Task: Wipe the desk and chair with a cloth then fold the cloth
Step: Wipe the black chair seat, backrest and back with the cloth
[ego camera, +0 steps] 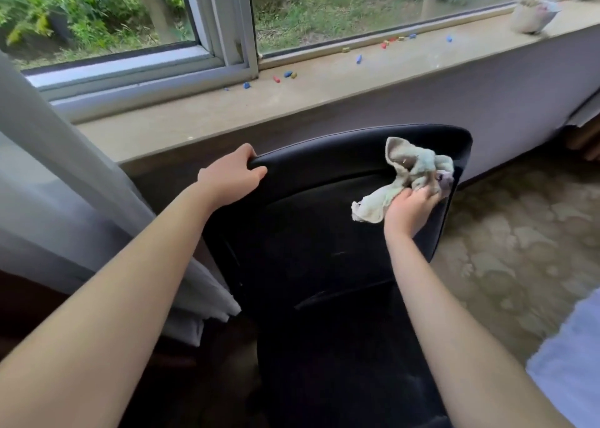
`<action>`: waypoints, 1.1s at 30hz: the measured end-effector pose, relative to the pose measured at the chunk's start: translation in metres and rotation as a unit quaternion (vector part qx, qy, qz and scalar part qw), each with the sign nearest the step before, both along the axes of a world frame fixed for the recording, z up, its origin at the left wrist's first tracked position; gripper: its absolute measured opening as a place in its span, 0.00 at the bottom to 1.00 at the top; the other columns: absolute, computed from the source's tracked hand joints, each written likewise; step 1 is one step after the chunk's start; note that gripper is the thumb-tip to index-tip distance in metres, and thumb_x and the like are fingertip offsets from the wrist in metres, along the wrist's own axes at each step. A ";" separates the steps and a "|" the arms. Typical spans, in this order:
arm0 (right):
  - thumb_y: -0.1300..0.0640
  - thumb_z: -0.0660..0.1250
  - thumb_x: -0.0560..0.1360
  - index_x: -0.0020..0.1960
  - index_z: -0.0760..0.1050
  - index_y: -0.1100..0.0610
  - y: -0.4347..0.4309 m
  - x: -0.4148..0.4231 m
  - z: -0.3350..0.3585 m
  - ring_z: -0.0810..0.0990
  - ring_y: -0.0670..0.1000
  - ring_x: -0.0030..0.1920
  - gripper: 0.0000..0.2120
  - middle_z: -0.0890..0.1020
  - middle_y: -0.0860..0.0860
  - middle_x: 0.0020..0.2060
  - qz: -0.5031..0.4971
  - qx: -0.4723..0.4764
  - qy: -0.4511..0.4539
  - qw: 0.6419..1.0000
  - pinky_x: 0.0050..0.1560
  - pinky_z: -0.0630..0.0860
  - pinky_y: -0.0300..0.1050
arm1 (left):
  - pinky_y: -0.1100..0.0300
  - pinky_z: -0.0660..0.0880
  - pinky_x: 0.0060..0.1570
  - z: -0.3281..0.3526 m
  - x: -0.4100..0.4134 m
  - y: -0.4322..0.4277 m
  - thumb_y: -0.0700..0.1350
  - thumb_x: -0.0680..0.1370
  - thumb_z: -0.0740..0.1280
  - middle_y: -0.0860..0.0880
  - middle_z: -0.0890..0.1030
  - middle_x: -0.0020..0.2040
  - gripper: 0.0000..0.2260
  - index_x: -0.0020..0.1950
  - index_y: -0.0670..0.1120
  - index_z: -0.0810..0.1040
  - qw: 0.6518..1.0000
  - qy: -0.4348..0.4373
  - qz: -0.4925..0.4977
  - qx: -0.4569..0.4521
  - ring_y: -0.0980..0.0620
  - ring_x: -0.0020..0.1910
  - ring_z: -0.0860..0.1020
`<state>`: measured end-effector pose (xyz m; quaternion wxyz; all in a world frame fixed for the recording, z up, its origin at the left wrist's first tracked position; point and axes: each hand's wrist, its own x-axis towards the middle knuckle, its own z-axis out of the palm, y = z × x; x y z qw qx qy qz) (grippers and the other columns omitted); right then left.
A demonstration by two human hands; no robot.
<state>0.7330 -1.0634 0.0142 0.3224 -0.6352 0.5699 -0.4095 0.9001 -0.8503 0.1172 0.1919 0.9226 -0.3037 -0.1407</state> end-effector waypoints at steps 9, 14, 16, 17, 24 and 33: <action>0.53 0.59 0.74 0.68 0.60 0.59 0.204 0.068 -0.028 0.49 0.64 0.74 0.24 0.53 0.62 0.72 0.347 -0.267 -0.010 0.899 0.74 0.50 0.61 | 0.50 0.71 0.59 0.001 0.002 -0.005 0.59 0.69 0.62 0.50 0.76 0.46 0.15 0.50 0.52 0.70 0.998 0.048 0.010 -0.038 0.47 0.49 0.74; 0.54 0.63 0.72 0.67 0.64 0.56 0.186 0.060 -0.036 0.56 0.63 0.71 0.25 0.59 0.62 0.69 0.393 -0.326 0.021 0.859 0.70 0.62 0.60 | 0.47 0.71 0.59 -0.002 0.001 -0.008 0.53 0.76 0.63 0.53 0.74 0.39 0.07 0.50 0.52 0.69 0.998 0.032 0.019 -0.043 0.46 0.49 0.75; 0.60 0.70 0.68 0.67 0.66 0.54 0.154 0.044 -0.040 0.61 0.63 0.69 0.28 0.65 0.63 0.68 0.404 -0.365 0.050 0.837 0.67 0.67 0.55 | 0.47 0.71 0.60 -0.002 -0.002 -0.009 0.53 0.76 0.63 0.54 0.73 0.38 0.07 0.49 0.52 0.69 0.998 0.031 0.022 -0.044 0.45 0.50 0.76; 0.63 0.71 0.67 0.67 0.66 0.53 0.133 0.036 -0.041 0.63 0.63 0.68 0.30 0.67 0.65 0.67 0.401 -0.372 0.071 0.834 0.64 0.69 0.55 | 0.47 0.70 0.60 -0.002 -0.002 -0.009 0.53 0.76 0.63 0.54 0.74 0.39 0.07 0.49 0.51 0.69 0.999 0.027 0.020 -0.042 0.45 0.50 0.76; 0.65 0.58 0.75 0.75 0.60 0.52 -0.022 -0.030 -0.008 0.63 0.62 0.71 0.29 0.58 0.60 0.74 0.150 -0.120 0.117 0.974 0.64 0.69 0.55 | 0.47 0.67 0.63 -0.001 -0.003 -0.008 0.54 0.77 0.61 0.51 0.74 0.48 0.08 0.52 0.52 0.68 0.999 0.002 0.004 -0.038 0.46 0.52 0.74; 0.63 0.54 0.76 0.73 0.63 0.59 0.025 0.008 0.003 0.64 0.65 0.69 0.25 0.61 0.63 0.71 0.056 -0.051 0.090 0.993 0.67 0.64 0.53 | 0.49 0.67 0.62 0.001 0.000 -0.014 0.54 0.77 0.60 0.52 0.74 0.49 0.08 0.52 0.52 0.68 0.999 0.008 -0.008 -0.035 0.49 0.51 0.73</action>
